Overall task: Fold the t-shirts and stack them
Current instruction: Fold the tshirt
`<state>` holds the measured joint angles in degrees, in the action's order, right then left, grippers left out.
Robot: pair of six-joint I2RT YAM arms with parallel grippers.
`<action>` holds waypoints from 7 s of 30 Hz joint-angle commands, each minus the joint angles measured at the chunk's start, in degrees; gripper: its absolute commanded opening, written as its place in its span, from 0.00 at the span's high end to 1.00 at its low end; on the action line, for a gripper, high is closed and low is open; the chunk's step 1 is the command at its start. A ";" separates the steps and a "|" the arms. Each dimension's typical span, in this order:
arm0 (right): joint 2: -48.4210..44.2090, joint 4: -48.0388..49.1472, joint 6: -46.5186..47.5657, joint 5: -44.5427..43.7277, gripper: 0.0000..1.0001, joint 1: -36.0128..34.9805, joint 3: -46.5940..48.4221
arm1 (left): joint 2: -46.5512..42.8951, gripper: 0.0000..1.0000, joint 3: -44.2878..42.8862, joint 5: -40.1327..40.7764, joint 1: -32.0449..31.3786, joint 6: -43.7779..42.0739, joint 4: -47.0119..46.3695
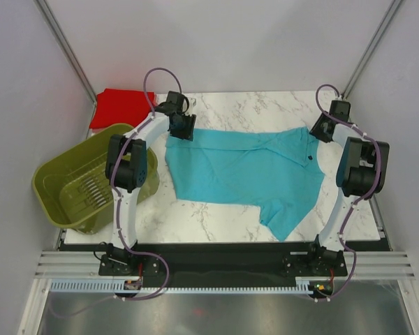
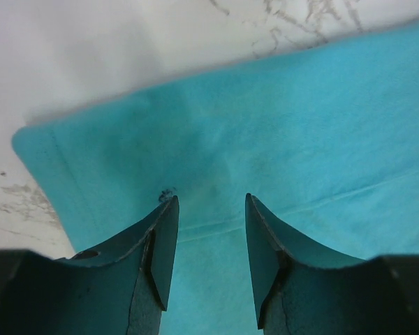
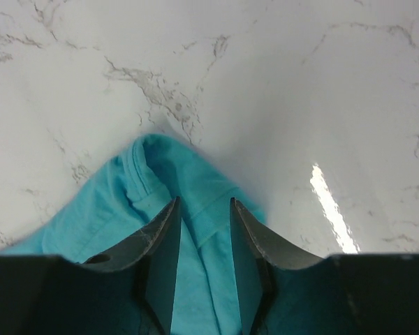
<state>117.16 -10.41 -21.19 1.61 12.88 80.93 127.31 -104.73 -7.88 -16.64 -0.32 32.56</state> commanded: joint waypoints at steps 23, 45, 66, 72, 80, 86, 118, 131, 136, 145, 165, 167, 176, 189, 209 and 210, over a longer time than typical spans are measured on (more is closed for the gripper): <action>19.06 -7.60 2.12 -7.85 0.93 2.06 26.91 | 8.92 0.44 -12.08 3.57 -0.06 11.66 -0.12; 6.51 -13.40 6.33 9.99 0.63 1.97 22.18 | 10.95 0.45 -11.73 1.38 0.65 13.41 0.23; 10.36 -17.97 26.99 31.97 0.34 -4.10 23.66 | -15.41 0.45 5.66 -11.72 -2.16 18.16 0.14; 13.35 -18.85 28.75 33.54 0.36 -4.01 24.98 | -25.51 0.45 15.42 -13.91 -2.87 17.98 0.14; 15.64 -19.03 28.66 37.94 0.37 -4.18 25.60 | -30.36 0.45 19.03 -14.80 -3.22 16.75 0.14; 16.17 -19.03 28.84 38.73 0.46 -4.18 25.86 | -30.54 0.45 19.12 -14.88 -3.22 16.75 0.23; 0.78 -13.31 24.97 23.70 0.61 -9.02 12.75 | -30.54 0.46 19.91 -17.87 -4.27 17.98 0.14; 13.61 -19.03 31.55 31.88 0.56 -6.12 26.47 | -30.10 0.46 19.47 -19.28 -4.54 17.45 0.14; 16.77 -19.73 33.23 32.49 0.52 -5.94 28.93 | -30.01 0.46 19.39 -19.02 -4.54 17.46 0.14; 18.98 -21.05 34.90 33.64 0.69 -5.85 28.76 | -29.04 0.46 18.86 -19.37 -4.54 17.54 0.14; 6.94 -17.36 27.61 22.84 0.98 -9.02 20.51 | -30.36 0.47 19.56 -20.42 -4.54 17.72 0.23; 5.10 -17.27 26.91 21.60 0.99 -9.81 18.41 | -30.36 0.47 19.39 -20.60 -4.54 17.89 0.14; -5.18 -17.97 22.34 9.48 1.00 -14.90 5.93 | -30.54 0.47 19.56 -21.12 -4.54 17.98 0.14; -18.47 -21.93 14.61 -6.26 0.52 -17.02 -7.98 | -26.67 0.47 19.48 -18.23 -5.15 18.42 0.14; 12.90 -16.83 10.73 6.82 0.55 -3.13 30.24 | 0.02 0.47 -3.89 -9.88 -3.22 20.88 0.23; 14.05 -16.74 10.82 7.79 0.56 -2.87 31.56 | 1.09 0.47 -4.95 -9.61 -3.13 20.88 0.14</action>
<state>128.27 -27.57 -9.69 4.93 8.97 107.70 125.16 -105.32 -20.25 -20.47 18.83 33.52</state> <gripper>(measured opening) 0.453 0.535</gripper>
